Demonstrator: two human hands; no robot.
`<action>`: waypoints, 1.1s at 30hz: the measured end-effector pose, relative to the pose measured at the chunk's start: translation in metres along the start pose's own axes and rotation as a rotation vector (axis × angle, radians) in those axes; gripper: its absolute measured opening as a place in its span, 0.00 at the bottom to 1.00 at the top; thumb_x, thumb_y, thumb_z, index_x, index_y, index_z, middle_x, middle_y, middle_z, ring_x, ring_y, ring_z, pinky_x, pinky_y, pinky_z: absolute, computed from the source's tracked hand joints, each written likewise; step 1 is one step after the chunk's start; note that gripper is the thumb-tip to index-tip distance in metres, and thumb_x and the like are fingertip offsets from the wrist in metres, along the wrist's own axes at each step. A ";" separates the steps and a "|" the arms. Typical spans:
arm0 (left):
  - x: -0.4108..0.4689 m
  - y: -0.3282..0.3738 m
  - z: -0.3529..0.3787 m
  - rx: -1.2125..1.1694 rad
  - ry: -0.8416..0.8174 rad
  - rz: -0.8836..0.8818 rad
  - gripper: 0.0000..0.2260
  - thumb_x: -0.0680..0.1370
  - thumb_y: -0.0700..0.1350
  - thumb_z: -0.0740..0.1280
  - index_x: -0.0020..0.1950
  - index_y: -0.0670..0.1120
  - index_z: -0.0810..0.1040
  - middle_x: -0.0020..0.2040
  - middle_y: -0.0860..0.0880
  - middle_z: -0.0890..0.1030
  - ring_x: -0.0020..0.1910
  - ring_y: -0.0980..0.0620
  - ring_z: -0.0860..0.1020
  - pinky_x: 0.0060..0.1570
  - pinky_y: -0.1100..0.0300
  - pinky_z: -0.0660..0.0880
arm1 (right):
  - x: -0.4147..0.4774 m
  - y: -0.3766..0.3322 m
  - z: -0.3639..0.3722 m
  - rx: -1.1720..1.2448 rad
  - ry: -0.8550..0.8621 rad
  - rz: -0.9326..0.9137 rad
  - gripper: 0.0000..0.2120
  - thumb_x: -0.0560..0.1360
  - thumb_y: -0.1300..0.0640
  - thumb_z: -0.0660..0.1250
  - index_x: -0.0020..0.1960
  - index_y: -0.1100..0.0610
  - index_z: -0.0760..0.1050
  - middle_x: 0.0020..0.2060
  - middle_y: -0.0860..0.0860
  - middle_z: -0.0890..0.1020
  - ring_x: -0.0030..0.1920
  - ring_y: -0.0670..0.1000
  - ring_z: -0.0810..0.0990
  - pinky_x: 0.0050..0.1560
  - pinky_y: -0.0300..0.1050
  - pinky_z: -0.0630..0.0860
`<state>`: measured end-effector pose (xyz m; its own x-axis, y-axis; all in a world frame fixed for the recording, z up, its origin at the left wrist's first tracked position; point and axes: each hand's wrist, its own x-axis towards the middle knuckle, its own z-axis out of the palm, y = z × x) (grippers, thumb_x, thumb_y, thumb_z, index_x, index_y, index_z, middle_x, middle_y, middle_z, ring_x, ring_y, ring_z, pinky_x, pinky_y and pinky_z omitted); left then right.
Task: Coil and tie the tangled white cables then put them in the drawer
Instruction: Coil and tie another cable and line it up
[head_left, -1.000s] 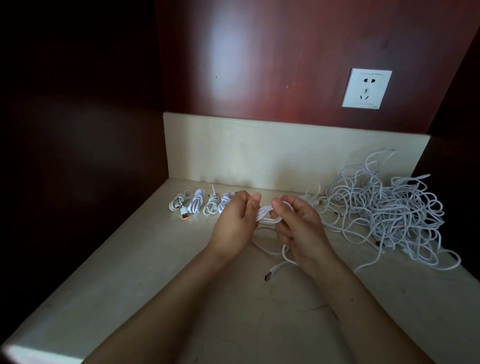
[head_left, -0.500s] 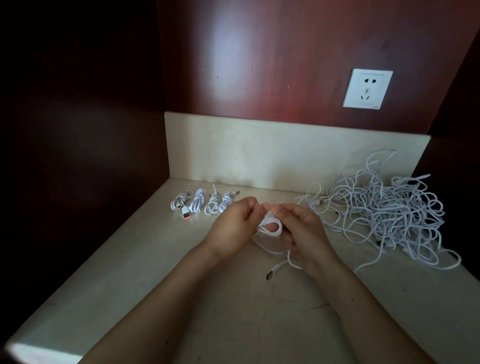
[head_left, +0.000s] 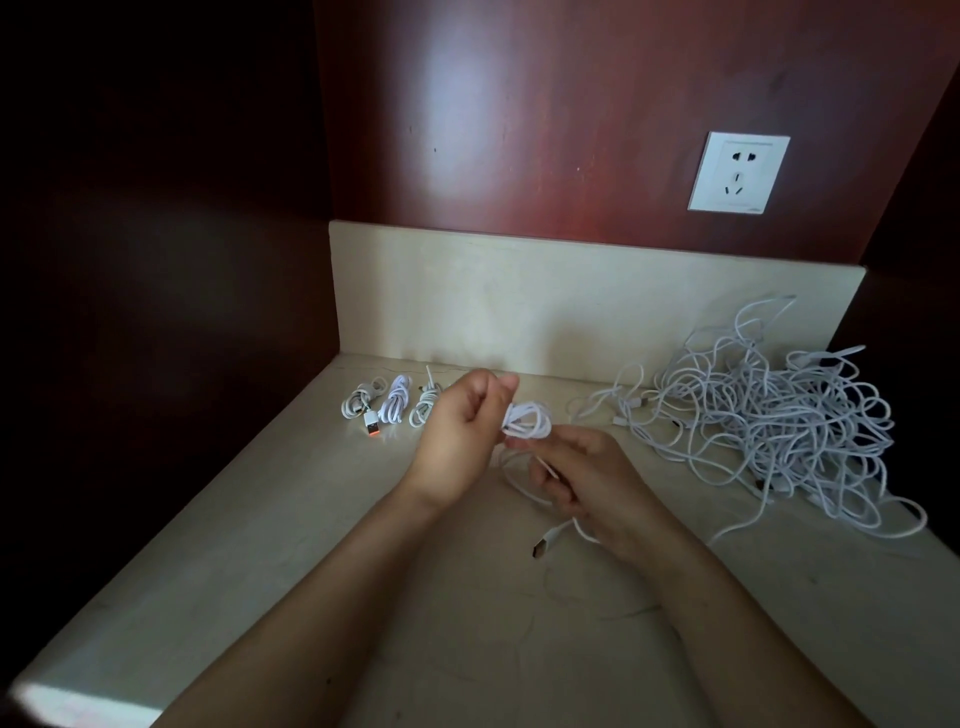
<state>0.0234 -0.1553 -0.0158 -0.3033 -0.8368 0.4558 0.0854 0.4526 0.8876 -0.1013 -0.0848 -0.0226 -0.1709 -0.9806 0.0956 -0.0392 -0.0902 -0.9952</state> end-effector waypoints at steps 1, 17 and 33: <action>0.001 -0.002 -0.002 0.032 0.043 -0.007 0.18 0.82 0.45 0.62 0.33 0.47 0.64 0.26 0.57 0.64 0.27 0.58 0.64 0.32 0.62 0.67 | -0.001 0.002 0.003 -0.131 -0.020 -0.073 0.10 0.79 0.61 0.63 0.45 0.63 0.82 0.25 0.50 0.71 0.22 0.44 0.63 0.23 0.36 0.60; -0.005 -0.007 0.000 0.649 -0.045 0.094 0.14 0.81 0.53 0.62 0.38 0.48 0.70 0.29 0.50 0.73 0.33 0.49 0.71 0.35 0.54 0.67 | -0.012 -0.003 0.001 -0.874 0.412 -0.504 0.08 0.78 0.46 0.63 0.43 0.47 0.76 0.45 0.43 0.74 0.39 0.44 0.74 0.37 0.45 0.72; -0.013 0.000 0.007 -0.009 -0.405 0.055 0.07 0.82 0.48 0.60 0.45 0.48 0.72 0.34 0.57 0.72 0.34 0.57 0.69 0.40 0.61 0.70 | 0.002 0.000 -0.007 -0.466 0.507 -0.576 0.08 0.78 0.51 0.61 0.42 0.51 0.71 0.30 0.39 0.74 0.30 0.42 0.71 0.33 0.40 0.66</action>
<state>0.0205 -0.1423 -0.0220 -0.6473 -0.6215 0.4413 0.1196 0.4890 0.8641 -0.1081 -0.0860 -0.0227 -0.4113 -0.6004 0.6858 -0.6300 -0.3565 -0.6899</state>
